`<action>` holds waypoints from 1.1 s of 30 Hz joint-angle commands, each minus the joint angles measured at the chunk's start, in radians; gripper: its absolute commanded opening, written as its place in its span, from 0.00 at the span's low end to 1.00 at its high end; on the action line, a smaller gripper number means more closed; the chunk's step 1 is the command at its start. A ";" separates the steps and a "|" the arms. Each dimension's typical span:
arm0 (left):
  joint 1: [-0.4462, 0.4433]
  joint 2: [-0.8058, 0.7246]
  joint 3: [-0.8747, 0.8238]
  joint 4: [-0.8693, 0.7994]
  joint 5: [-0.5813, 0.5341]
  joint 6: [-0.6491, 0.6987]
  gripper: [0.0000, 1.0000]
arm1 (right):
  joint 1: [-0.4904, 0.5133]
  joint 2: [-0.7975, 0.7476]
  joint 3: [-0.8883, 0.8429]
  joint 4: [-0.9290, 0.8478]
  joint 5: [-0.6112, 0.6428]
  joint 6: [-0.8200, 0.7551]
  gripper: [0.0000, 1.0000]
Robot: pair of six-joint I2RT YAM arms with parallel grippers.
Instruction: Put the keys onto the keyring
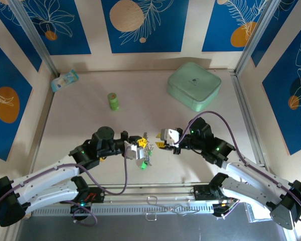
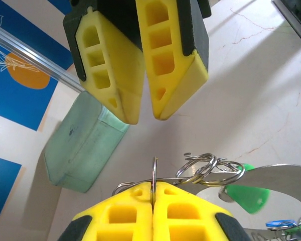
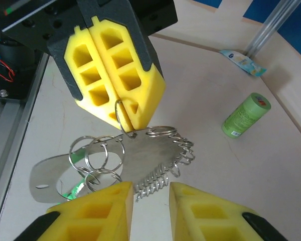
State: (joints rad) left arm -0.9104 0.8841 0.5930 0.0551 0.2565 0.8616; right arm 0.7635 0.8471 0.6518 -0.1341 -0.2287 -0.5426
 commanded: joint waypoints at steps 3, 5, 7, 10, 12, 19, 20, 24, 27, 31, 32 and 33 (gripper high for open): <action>-0.012 -0.020 0.012 0.029 0.012 0.011 0.00 | 0.053 -0.011 -0.008 0.060 0.008 -0.047 0.26; -0.012 -0.017 0.031 -0.003 0.026 -0.018 0.00 | 0.074 -0.015 -0.004 0.086 0.023 -0.067 0.25; -0.012 -0.016 0.042 -0.022 0.037 -0.047 0.00 | 0.084 -0.008 0.009 0.089 0.015 -0.083 0.26; -0.012 -0.012 0.045 -0.029 0.055 -0.073 0.00 | 0.096 0.027 0.040 0.049 0.001 -0.111 0.29; -0.011 -0.008 0.045 -0.027 0.059 -0.085 0.00 | 0.106 0.049 0.053 0.039 -0.004 -0.119 0.29; -0.012 0.002 0.051 -0.034 0.074 -0.091 0.00 | 0.132 0.100 0.068 0.065 0.016 -0.134 0.26; -0.010 0.003 0.051 -0.032 0.075 -0.093 0.00 | 0.133 0.105 0.069 0.068 0.015 -0.135 0.25; -0.011 0.006 0.050 -0.028 0.084 -0.101 0.00 | 0.138 0.131 0.078 0.065 0.027 -0.147 0.19; -0.011 0.003 0.050 -0.026 0.093 -0.108 0.00 | 0.144 0.146 0.083 0.075 0.047 -0.149 0.13; -0.011 -0.001 0.050 -0.023 0.087 -0.119 0.00 | 0.147 0.150 0.088 0.073 0.069 -0.154 0.00; -0.012 -0.004 0.051 -0.024 0.079 -0.121 0.00 | 0.148 0.149 0.088 0.070 0.068 -0.155 0.00; -0.012 -0.005 0.048 -0.024 0.071 -0.122 0.01 | 0.147 0.144 0.088 0.064 0.068 -0.157 0.00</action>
State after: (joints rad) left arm -0.9119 0.8913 0.5995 -0.0158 0.3004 0.7521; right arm 0.9043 0.9878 0.7013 -0.0822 -0.1810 -0.6926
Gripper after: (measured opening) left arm 0.056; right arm 0.068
